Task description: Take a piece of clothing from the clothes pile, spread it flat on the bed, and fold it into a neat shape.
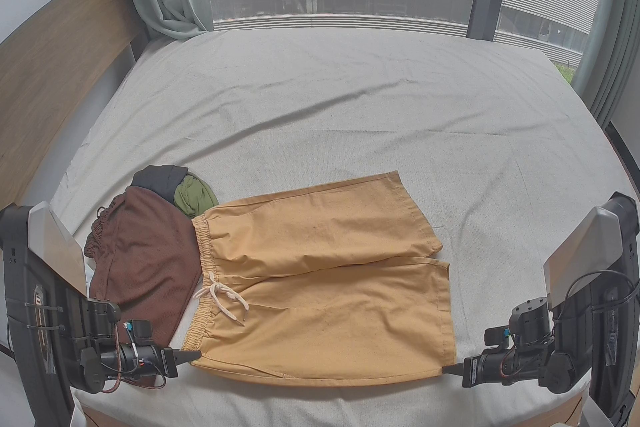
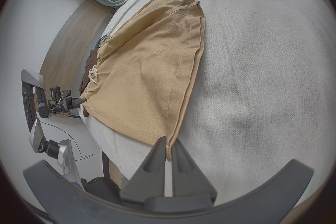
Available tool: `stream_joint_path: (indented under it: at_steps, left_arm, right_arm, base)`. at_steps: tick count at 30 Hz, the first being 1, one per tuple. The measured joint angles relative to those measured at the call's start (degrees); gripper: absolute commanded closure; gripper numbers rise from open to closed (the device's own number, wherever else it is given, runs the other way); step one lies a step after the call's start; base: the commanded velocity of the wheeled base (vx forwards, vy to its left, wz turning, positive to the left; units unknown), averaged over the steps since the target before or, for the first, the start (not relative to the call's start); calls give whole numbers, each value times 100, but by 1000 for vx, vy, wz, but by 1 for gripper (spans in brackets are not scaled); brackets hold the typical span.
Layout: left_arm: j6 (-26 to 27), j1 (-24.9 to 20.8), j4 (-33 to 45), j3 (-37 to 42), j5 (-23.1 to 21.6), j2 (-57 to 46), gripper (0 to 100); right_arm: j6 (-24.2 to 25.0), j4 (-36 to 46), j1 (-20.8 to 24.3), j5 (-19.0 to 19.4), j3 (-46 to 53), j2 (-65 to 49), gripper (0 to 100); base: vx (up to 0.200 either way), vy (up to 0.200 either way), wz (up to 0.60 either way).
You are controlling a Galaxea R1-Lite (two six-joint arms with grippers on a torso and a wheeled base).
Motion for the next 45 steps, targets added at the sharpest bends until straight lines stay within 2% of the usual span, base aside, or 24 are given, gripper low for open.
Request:
stream_joint_path:
  at_steps: [14,21,27,33,39,45]
  left_arm:
    - [473,95,9,107,2,118,100]
    - [566,84,-2,110,0,190,100]
    - [546,84,-2,-108,-13,204,100]
    - [149,39,-11,-555,-30,78,100]
    - [-824,-165,-16,-695,-6,-416,100]
    - [-1203,-328,-18,-783,7,-841,100]
  right_arm:
    - [-82,113,6,2,2,-18,100]
    - [-219,490,-5,6,2,-134,100]
    - [-208,215,-21,57,5,-283,100]
    - [-191,-38,-63,126,5,-449,100]
    - [-180,-40,-88,193,-22,-755,100]
    - [-121,-43,-88,235,-54,-1069,100]
  base:
    - [0,0,0]
    - [0,0,0]
    - [0,0,0]
    - [0,0,0]
    - [0,0,0]
    - [0,0,0]
